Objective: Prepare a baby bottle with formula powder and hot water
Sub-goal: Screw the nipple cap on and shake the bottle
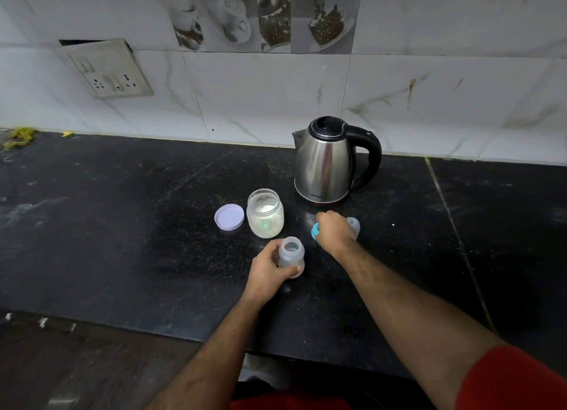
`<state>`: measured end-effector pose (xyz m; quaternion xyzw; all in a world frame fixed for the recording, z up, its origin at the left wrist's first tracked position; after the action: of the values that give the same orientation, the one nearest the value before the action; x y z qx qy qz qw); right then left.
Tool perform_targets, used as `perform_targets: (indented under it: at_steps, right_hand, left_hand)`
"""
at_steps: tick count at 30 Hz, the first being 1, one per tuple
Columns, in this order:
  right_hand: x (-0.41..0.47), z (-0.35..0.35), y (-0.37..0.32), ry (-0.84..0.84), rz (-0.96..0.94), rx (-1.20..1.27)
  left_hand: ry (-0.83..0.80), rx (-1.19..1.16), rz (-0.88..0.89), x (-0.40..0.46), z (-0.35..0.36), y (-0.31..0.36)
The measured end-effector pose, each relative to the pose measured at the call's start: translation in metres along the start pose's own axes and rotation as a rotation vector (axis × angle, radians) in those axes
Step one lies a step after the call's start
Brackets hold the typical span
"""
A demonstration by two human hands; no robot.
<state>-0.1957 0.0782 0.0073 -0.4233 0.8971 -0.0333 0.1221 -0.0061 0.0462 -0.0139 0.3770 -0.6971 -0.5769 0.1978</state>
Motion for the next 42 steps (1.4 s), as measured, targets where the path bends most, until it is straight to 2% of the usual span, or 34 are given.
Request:
perform_targets:
  at_steps: [3,9,13,17,20,24,30,42]
  right_hand:
    - [-0.01,0.003,0.001,-0.001,-0.01,0.016]
    - [-0.046,-0.021,0.02,0.157,0.022,0.202]
    - [-0.07,-0.041,0.035,0.203,0.041,0.337]
    - [-0.081,-0.057,0.026,0.209,-0.026,0.42]
    - [-0.084,-0.062,0.007,0.132,-0.15,0.47]
    - [-0.087,-0.062,-0.019,0.044,-0.223,0.36]
    - [-0.092,-0.06,-0.042,-0.047,-0.22,0.185]
    - [-0.094,-0.056,-0.056,0.032,-0.109,0.011]
  left_hand:
    - [-0.009,0.007,0.02,-0.004,0.002,-0.004]
    - [-0.054,0.021,0.043,-0.001,0.012,-0.006]
    - [-0.084,0.02,0.059,0.002,0.019,-0.004]
    - [-0.115,0.015,0.065,0.005,0.02,-0.004]
    - [-0.14,0.018,0.086,0.007,0.02,-0.004]
    - [-0.18,0.047,0.1,0.012,0.018,-0.008]
    - [-0.208,0.051,0.115,0.017,0.018,-0.015]
    - [-0.239,0.1,0.1,0.019,0.016,-0.014]
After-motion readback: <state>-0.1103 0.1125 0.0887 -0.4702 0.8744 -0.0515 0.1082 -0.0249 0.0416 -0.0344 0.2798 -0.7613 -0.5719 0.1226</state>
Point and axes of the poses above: each hand's wrist, its own x-axis towards the middle knuckle, its own z-axis out of the palm, y = z × x, the point moved 6 cm from there along x, towards the middle knuckle
